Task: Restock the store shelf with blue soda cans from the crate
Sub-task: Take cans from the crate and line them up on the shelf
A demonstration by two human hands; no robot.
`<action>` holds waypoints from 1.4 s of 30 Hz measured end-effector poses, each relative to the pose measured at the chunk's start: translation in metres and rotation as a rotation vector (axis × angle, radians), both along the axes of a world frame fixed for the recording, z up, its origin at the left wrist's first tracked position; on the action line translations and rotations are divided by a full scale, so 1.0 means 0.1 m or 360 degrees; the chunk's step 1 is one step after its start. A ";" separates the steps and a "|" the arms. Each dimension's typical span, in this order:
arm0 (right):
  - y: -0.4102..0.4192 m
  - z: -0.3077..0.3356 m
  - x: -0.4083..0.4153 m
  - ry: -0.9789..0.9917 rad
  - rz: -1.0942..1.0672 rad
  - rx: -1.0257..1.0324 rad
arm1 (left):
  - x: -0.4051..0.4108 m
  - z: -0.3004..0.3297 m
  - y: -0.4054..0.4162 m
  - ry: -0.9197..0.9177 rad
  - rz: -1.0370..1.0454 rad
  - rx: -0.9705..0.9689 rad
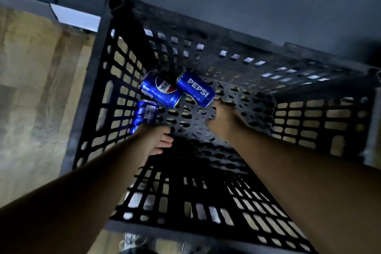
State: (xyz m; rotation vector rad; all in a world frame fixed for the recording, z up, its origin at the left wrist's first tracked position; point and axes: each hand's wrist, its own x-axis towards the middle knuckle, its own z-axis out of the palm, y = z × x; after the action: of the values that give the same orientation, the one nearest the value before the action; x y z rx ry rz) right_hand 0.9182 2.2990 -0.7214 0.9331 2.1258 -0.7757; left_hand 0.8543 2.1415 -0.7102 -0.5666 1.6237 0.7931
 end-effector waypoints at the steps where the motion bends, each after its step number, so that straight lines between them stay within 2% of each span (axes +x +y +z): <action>1: 0.04 -0.10 -0.07 0.0054 0.0092 0.0094 | 0.01 -0.14 0.04 0.0009 0.0018 0.0029; 4: 0.14 -0.40 -0.29 0.0229 0.0185 0.0250 | 0.01 -0.49 0.22 0.0020 0.0045 0.0100; 8: 0.17 -0.76 -0.57 0.0347 0.0082 0.0173 | -0.07 -0.85 0.39 0.0077 0.0021 0.0136; 12: 0.12 -0.94 -0.72 0.0230 0.0130 0.0045 | -0.17 -1.04 0.41 0.0143 0.0042 0.0135; 18: 0.17 -0.87 -0.74 0.0223 0.0253 0.0140 | -0.20 -1.09 0.26 0.0142 -0.0091 0.0140; 22: 0.12 -0.82 -0.66 0.0106 0.0101 0.0139 | -0.14 -1.05 0.15 0.0146 -0.0167 0.0114; 26: 0.11 -0.62 -0.47 -0.0015 0.0001 0.0076 | -0.14 -0.81 0.04 0.0139 -0.0273 0.0070; 29: 0.10 -0.33 -0.37 0.0019 -0.0081 0.0062 | -0.23 -0.49 0.01 0.0168 -0.0296 0.0032; 33: 0.06 0.18 -0.29 0.0131 -0.0226 0.0052 | -0.31 0.05 0.01 0.0158 -0.0338 0.0018; 42: -0.10 1.44 -0.17 0.0126 -0.0231 -0.0018 | -0.19 1.34 0.01 0.0267 -0.0464 0.0075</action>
State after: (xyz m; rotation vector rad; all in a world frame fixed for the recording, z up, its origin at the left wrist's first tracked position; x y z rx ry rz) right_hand 0.9009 2.2891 -0.5771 1.0765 2.1366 -0.9096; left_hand 0.8355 2.1425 -0.5758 -0.2261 1.7862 0.6724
